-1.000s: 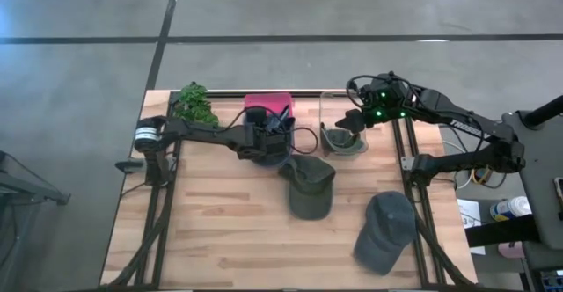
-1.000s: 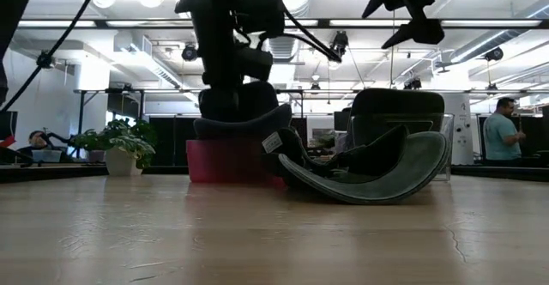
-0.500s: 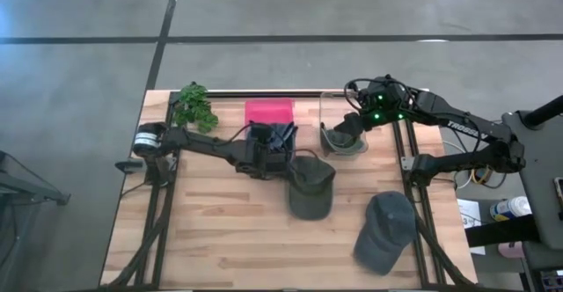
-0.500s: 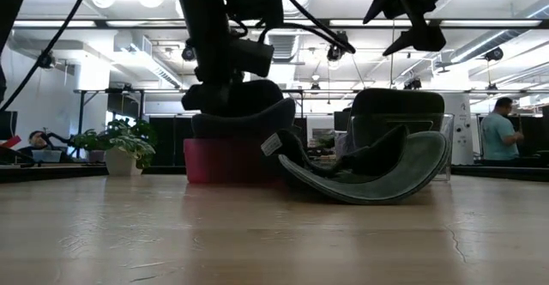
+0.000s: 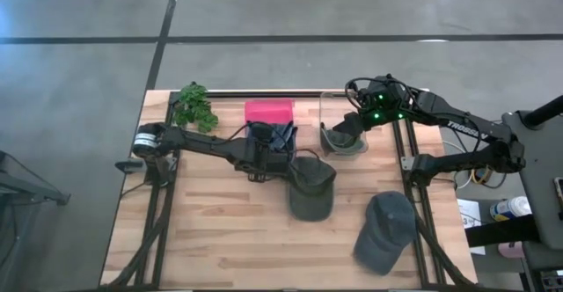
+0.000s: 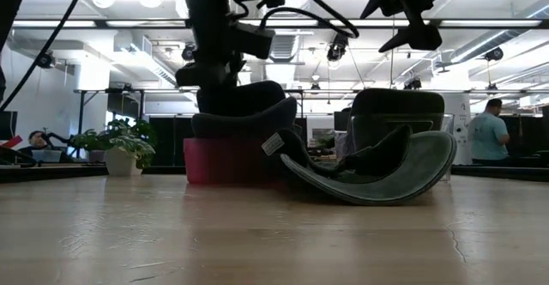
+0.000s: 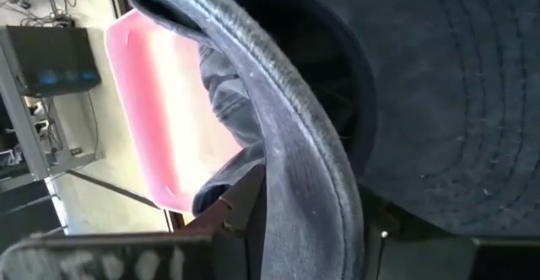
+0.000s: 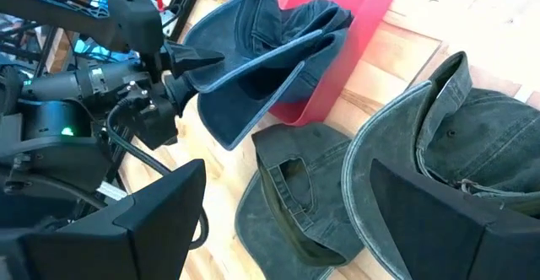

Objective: Pick & Place hat
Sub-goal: Put the top blue cap into the red bin, then put the black cap into the transparent bin

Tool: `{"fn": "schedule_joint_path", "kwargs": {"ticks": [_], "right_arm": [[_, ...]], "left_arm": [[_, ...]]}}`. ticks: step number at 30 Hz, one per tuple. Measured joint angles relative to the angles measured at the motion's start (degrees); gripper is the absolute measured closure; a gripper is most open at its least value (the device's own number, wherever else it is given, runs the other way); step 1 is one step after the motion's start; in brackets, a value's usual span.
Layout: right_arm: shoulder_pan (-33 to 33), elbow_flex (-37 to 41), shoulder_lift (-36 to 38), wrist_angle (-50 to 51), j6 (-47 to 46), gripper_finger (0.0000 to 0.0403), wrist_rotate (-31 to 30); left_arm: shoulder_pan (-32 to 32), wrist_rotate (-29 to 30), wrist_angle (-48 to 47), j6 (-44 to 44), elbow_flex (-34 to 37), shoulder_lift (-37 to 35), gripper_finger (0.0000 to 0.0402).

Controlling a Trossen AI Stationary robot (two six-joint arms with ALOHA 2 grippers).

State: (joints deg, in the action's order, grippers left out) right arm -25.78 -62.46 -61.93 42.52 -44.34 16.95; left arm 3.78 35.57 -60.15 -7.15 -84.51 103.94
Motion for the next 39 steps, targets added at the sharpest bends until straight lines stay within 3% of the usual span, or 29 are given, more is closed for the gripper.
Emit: {"fn": "schedule_joint_path", "kwargs": {"ticks": [6, 10, 18, 25, 31, 39], "right_arm": [[0.0, 0.0, 0.0, 0.0, 0.4, 0.0074, 0.0], [0.0, 0.0, 0.0, 0.0, 0.4, 0.0074, 0.0], [0.0, 0.0, 0.0, 0.0, 0.5, 0.0074, 1.6], [0.4, 0.0, 0.0, 0.2, 0.4, 0.0074, 3.8], [5.6, 2.4, 0.0, 0.8, -2.0, 0.0074, 4.1], [17.7, 10.3, 0.0, 0.6, -9.9, 0.0074, 3.9]], "left_arm": [[2.2, -0.9, -4.7, 5.2, -2.9, 0.0, 0.0292], [3.9, -4.1, -7.0, 11.1, -3.7, 0.0, 0.0292], [8.4, -9.7, -14.6, 13.8, -6.1, -0.2, 0.0292], [8.6, -6.8, -14.7, 20.5, -6.6, -4.3, 0.0292], [9.0, -8.4, -9.3, 25.0, -6.0, -8.4, 0.0292], [15.4, -9.6, -2.9, 15.7, -1.4, -10.0, 0.0292]]}}
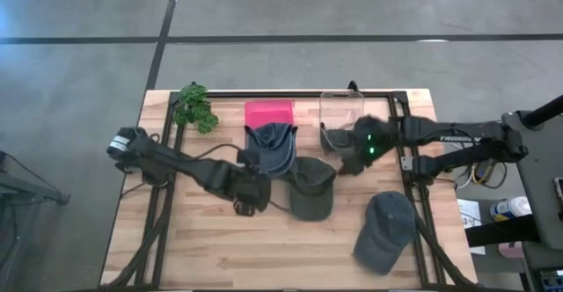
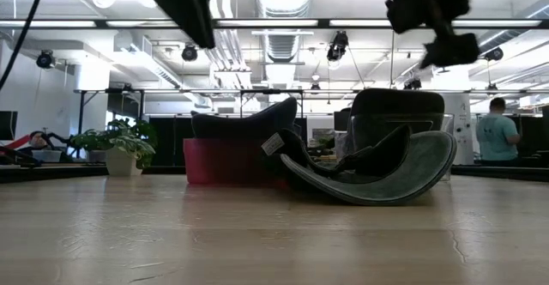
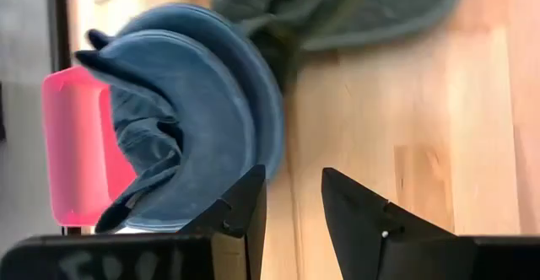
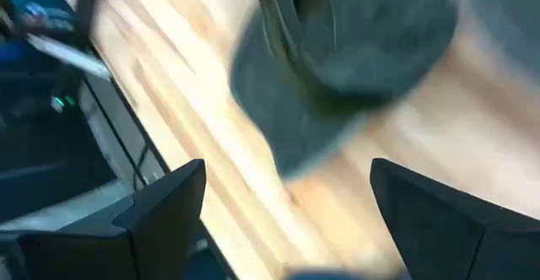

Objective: Pick & Place hat
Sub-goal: Put the black cap into the transparent bin

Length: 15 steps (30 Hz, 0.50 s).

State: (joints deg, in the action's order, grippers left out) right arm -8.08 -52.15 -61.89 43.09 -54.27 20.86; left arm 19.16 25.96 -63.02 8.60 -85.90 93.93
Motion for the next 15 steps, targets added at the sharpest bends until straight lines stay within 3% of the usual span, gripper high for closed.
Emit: {"fn": "schedule_joint_path", "kwargs": {"ticks": [4, 9, 15], "right_arm": [[8.2, 4.0, 0.0, -0.9, -6.4, 0.0074, -3.0], [17.4, 9.5, 0.0, -7.6, -16.4, 0.0074, -6.5], [24.8, 14.2, 0.0, -16.8, -26.3, 0.0074, -11.0]], "left_arm": [[2.4, -1.3, 2.4, -1.2, 3.9, 0.0, 0.0292], [4.6, -2.6, 12.0, -0.9, 9.3, 0.0, 0.0292], [5.6, -2.7, 16.7, 7.1, 13.7, 0.1, 0.0292]]}}
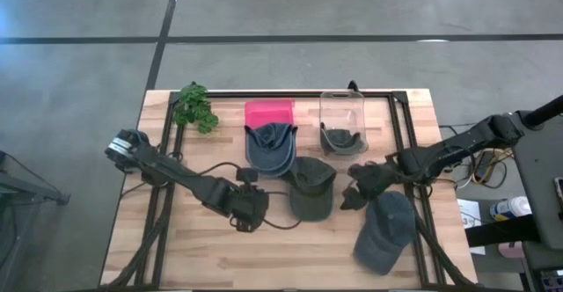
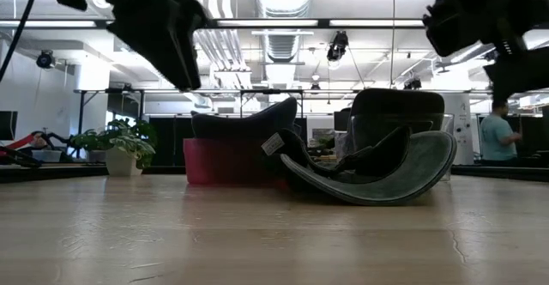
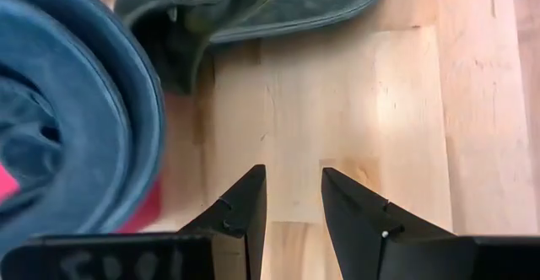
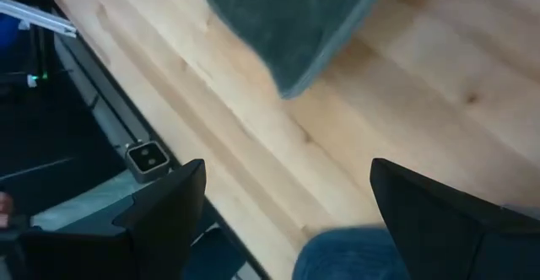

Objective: Pick & Place hat
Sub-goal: Put the black cap into the transparent bin

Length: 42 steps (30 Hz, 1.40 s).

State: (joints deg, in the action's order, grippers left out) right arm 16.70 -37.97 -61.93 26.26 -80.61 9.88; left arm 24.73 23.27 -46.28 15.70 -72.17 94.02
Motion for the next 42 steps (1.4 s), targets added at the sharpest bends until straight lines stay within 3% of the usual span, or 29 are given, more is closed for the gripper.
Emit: {"fn": "schedule_joint_path", "kwargs": {"ticks": [7, 16, 23, 34, 42], "right_arm": [[4.3, 2.2, 0.0, -0.7, -5.7, 0.0074, -2.5], [12.0, -0.7, -0.7, -0.6, -10.6, 0.0074, -3.7], [12.7, -1.1, -6.7, -0.8, -13.3, 0.0074, -8.0], [12.7, -1.1, -20.6, -14.2, -15.0, 0.0074, -18.2], [12.7, -1.2, -24.5, -19.2, -19.6, 0.0074, -27.7]], "left_arm": [[0.0, 0.2, 11.1, 2.0, 3.9, 0.1, 0.0292], [0.4, 1.3, 13.8, -1.5, 4.4, 0.1, 0.0292], [0.3, 1.7, 17.6, -3.6, 5.8, 0.1, 0.0292], [0.3, 2.2, 17.2, -3.6, 5.9, 0.1, 0.0292], [0.3, 2.2, 16.7, -3.3, 5.9, 0.1, 0.0292]]}}
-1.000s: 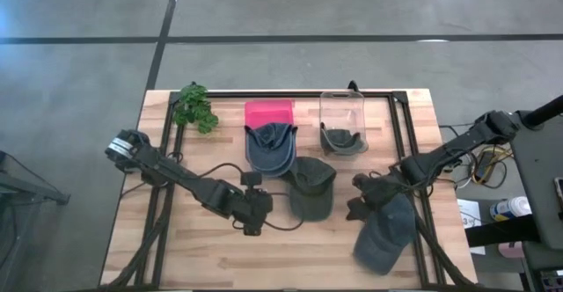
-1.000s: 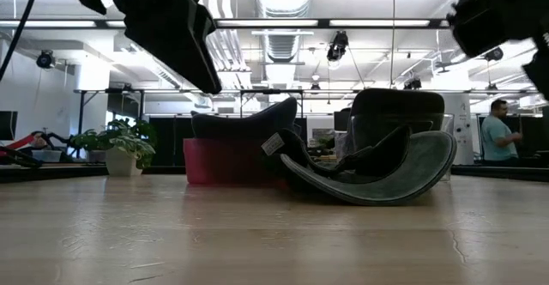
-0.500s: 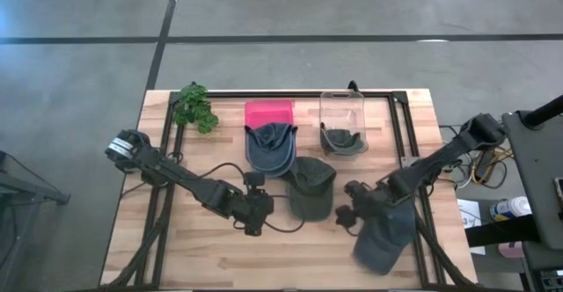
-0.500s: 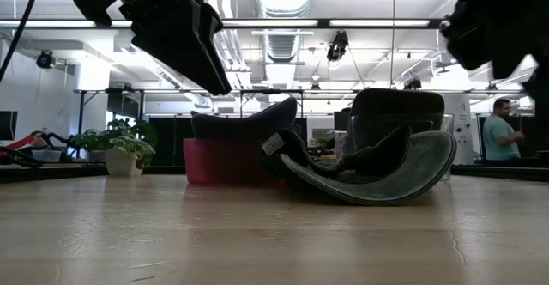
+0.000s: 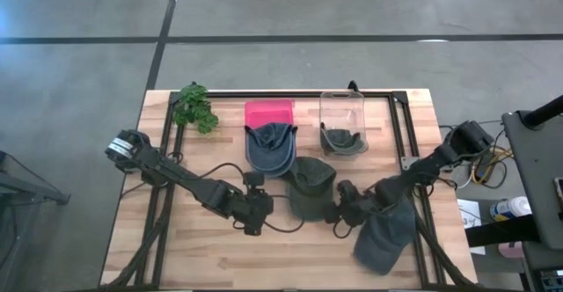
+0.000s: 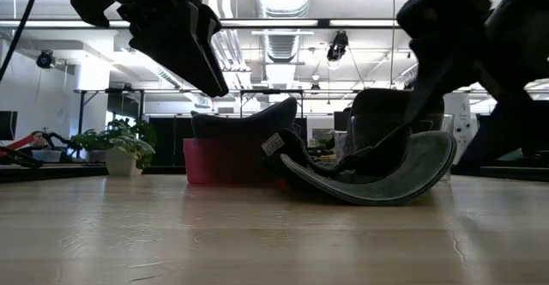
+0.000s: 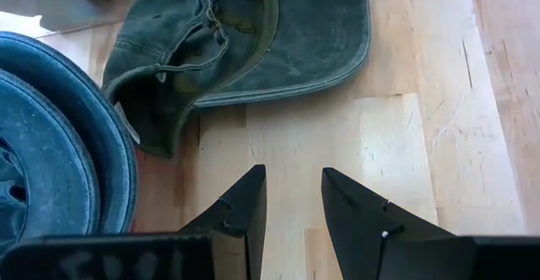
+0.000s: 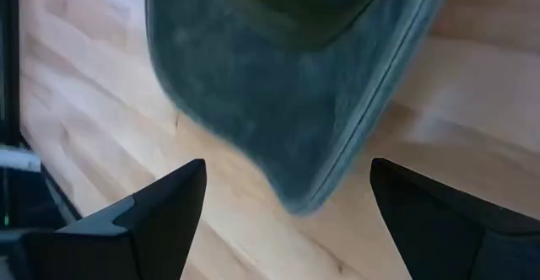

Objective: Pick & Place hat
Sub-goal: Put the black cap into the transparent bin

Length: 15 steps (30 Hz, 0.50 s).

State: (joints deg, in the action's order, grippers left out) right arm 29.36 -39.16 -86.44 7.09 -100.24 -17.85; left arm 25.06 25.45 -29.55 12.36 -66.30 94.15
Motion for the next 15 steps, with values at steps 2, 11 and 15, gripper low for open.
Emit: {"fn": "schedule_joint_path", "kwargs": {"ticks": [2, 11, 15], "right_arm": [[-0.3, 0.0, -0.7, -0.5, -0.8, 0.0074, -1.0], [-0.7, 0.0, -5.3, -9.6, -1.8, 0.0177, -1.4], [-0.7, 0.0, -7.0, -10.5, -2.7, 0.0265, -3.1]], "left_arm": [[-0.1, 0.0, 0.0, -0.1, 0.0, 0.0, 0.0292], [-0.5, 1.6, -0.1, -0.2, 0.0, 0.0, 0.0292], [-0.6, 1.6, -0.1, -0.2, 0.0, 0.0, 0.0292]]}}
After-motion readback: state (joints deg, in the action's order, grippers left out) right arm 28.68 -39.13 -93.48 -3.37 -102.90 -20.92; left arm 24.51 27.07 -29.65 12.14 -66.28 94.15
